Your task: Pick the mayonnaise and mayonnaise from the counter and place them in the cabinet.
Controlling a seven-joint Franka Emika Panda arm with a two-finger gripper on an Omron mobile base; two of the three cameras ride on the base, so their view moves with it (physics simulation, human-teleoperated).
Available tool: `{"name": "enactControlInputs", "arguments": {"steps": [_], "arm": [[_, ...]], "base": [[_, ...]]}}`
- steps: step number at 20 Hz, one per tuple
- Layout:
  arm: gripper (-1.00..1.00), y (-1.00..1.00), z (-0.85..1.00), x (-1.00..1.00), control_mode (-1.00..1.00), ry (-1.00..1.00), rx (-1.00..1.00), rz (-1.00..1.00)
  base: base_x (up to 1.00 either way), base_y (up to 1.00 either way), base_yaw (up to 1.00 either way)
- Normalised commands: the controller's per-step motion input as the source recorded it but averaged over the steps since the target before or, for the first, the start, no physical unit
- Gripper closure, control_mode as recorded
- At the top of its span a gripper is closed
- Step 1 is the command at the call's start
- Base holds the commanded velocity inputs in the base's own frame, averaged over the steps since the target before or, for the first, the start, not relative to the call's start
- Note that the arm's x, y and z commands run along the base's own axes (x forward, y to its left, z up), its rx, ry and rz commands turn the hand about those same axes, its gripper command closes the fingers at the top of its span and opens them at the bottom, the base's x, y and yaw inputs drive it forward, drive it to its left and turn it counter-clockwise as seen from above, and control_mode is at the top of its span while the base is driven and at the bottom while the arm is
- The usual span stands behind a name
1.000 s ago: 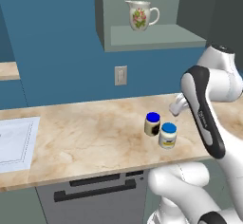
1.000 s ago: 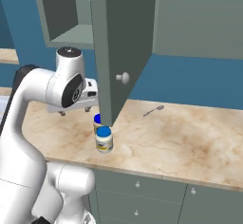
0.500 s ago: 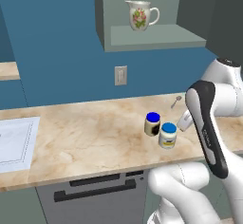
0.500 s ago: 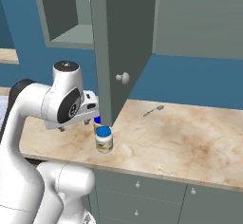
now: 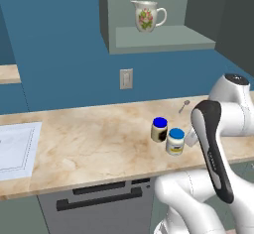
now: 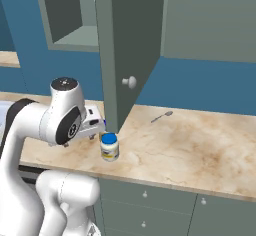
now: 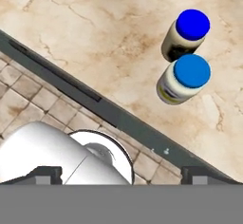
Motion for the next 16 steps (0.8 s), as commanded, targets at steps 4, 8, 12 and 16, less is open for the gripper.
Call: {"name": "enactControlInputs", "arguments": {"steps": [4,8,12,16], "arm": [[-1.0,-0.04,-0.01,0.01,-1.0,0.0,0.0,-0.06],[-1.0,-0.05,-0.04,0.05,-1.0,0.0,0.0,-0.12],[-1.0,-0.03,-0.04,0.17,-1.0,0.0,0.0,-0.18],[-1.0,-0.1,-0.06,0.39,-1.0,0.0,0.0,-0.04]], "base": [[0.0,0.0,0.0],[0.0,0.0,0.0],[0.0,0.0,0.0],[0.0,0.0,0.0]]}}
